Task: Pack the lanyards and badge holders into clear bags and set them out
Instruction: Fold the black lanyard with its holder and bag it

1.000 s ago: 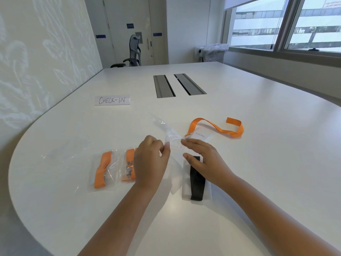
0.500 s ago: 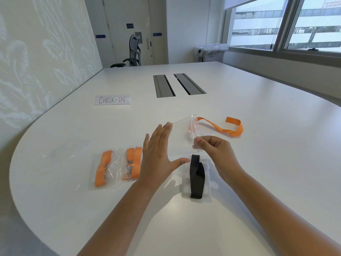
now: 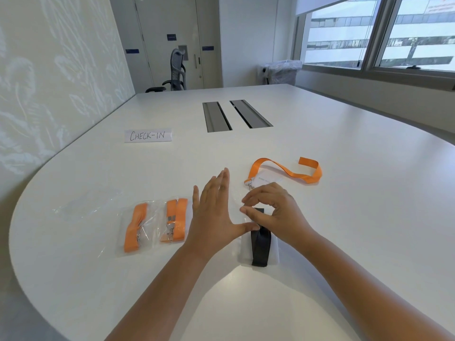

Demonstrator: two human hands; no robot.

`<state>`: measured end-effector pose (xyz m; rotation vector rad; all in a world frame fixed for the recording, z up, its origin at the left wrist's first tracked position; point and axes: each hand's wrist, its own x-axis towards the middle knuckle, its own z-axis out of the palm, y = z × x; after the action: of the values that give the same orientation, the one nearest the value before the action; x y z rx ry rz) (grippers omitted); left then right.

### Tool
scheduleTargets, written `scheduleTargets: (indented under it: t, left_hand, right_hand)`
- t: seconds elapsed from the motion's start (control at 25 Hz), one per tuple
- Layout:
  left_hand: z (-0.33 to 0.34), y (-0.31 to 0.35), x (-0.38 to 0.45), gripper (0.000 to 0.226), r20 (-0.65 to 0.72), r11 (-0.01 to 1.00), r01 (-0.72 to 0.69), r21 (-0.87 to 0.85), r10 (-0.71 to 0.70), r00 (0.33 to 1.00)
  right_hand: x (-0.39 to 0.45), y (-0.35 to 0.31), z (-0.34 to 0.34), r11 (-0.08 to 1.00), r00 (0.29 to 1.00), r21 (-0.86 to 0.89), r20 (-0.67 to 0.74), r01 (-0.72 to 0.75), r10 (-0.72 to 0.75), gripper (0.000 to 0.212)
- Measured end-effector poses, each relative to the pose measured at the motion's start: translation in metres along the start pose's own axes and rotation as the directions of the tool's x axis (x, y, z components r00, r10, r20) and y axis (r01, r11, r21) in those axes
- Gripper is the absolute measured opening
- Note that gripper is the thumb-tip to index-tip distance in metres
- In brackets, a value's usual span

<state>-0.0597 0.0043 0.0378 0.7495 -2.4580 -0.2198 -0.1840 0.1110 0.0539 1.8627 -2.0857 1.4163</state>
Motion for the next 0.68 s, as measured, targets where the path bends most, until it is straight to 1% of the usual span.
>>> scheduleTargets:
  t: [0.16, 0.24, 0.32, 0.44, 0.48, 0.56, 0.6, 0.68]
  left_hand:
    - [0.001, 0.004, 0.001, 0.112, 0.023, 1.000, -0.015, -0.015, 0.015, 1.000]
    - [0.001, 0.007, 0.001, 0.111, 0.028, 1.000, -0.022, -0.015, 0.023, 0.999]
    - [0.001, 0.007, 0.001, 0.108, -0.004, 1.000, 0.003, 0.012, -0.003, 1.000]
    - [-0.002, 0.005, 0.003, 0.102, -0.065, 0.997, 0.051, 0.055, -0.047, 0.997]
    - [-0.003, 0.005, 0.003, 0.103, -0.085, 0.996, 0.045, 0.073, -0.039, 0.996]
    - [-0.004, 0.007, 0.001, 0.107, -0.109, 0.994, 0.020, 0.106, -0.008, 0.994]
    - [-0.006, 0.006, 0.001, 0.110, -0.105, 0.995, 0.024, 0.101, -0.013, 0.994]
    - [-0.010, 0.000, 0.004, 0.119, -0.093, 0.996, 0.072, 0.055, -0.067, 0.993]
  right_hand:
    - [0.000, -0.005, 0.000, 0.992, 0.989, 0.071, -0.092, -0.108, 0.115, 0.006]
    - [-0.001, -0.007, 0.001, 0.992, 0.988, 0.071, -0.104, -0.103, 0.110, 0.008]
    - [-0.001, -0.010, 0.001, 0.994, 0.989, 0.055, -0.114, -0.090, 0.096, 0.008]
    - [-0.001, -0.010, 0.000, 0.992, 0.984, 0.061, -0.132, -0.114, 0.121, 0.014]
    - [-0.001, -0.010, 0.000, 0.987, 0.978, 0.086, -0.152, -0.133, 0.145, 0.017]
    - [-0.001, -0.008, -0.001, 0.964, 0.955, 0.202, -0.205, -0.175, 0.216, 0.018]
    - [0.000, -0.006, -0.002, 0.943, 0.938, 0.270, -0.229, -0.195, 0.260, 0.017]
    - [0.003, -0.003, -0.005, 0.898, 0.903, 0.369, -0.257, -0.238, 0.345, 0.018]
